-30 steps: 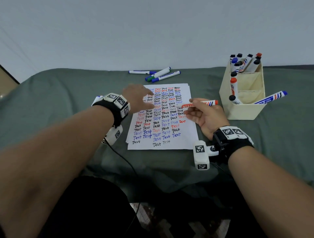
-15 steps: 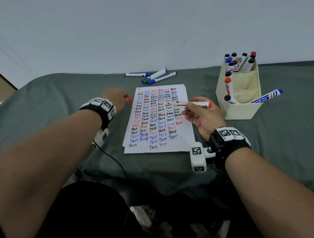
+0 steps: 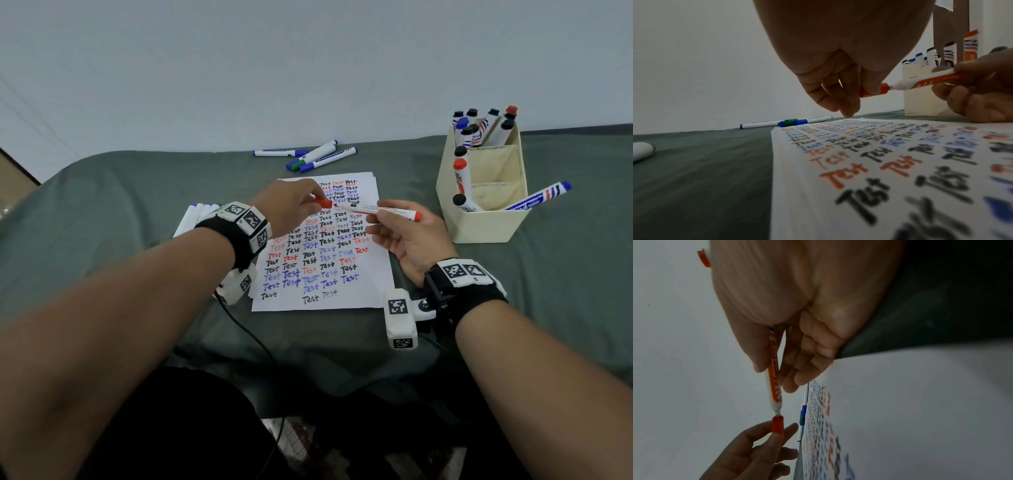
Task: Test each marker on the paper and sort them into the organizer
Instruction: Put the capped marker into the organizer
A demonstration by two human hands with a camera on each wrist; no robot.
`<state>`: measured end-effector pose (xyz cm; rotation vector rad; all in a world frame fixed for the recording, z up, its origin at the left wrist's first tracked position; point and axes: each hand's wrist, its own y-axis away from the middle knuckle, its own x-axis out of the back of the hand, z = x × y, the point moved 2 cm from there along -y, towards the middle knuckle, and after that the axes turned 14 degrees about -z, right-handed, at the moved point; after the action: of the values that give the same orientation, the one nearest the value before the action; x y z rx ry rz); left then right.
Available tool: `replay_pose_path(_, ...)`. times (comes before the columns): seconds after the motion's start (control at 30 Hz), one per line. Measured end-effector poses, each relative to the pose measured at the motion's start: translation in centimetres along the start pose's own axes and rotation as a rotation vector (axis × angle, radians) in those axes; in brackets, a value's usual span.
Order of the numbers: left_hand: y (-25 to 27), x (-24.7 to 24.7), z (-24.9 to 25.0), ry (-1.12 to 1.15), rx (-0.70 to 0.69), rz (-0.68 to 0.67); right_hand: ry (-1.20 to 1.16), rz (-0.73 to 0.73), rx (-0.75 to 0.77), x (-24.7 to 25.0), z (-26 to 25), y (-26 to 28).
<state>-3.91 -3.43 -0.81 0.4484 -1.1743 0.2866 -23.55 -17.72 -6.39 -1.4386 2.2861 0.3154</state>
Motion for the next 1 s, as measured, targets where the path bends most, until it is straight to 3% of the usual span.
replay_pose_path(0.23,0.2,-0.6,1.6,0.029,-0.047,-0.044,0.029,-0.013,-0.014,-0.1,0.0,0.1)
replay_pose_path(0.5,-0.3,-0.9,3.6,0.059,-0.019,-0.002,-0.010,-0.009,0.012,-0.1,0.0,0.1)
replay_pose_path(0.77,0.7,-1.9,3.4,-0.012,0.013,-0.097,0.063,-0.010,-0.028,-0.2,0.1,0.0)
replay_pose_path(1.0,0.6,-1.5,2.4,-0.061,0.086,-0.164,0.082,0.074,-0.033,-0.1,0.1,0.0)
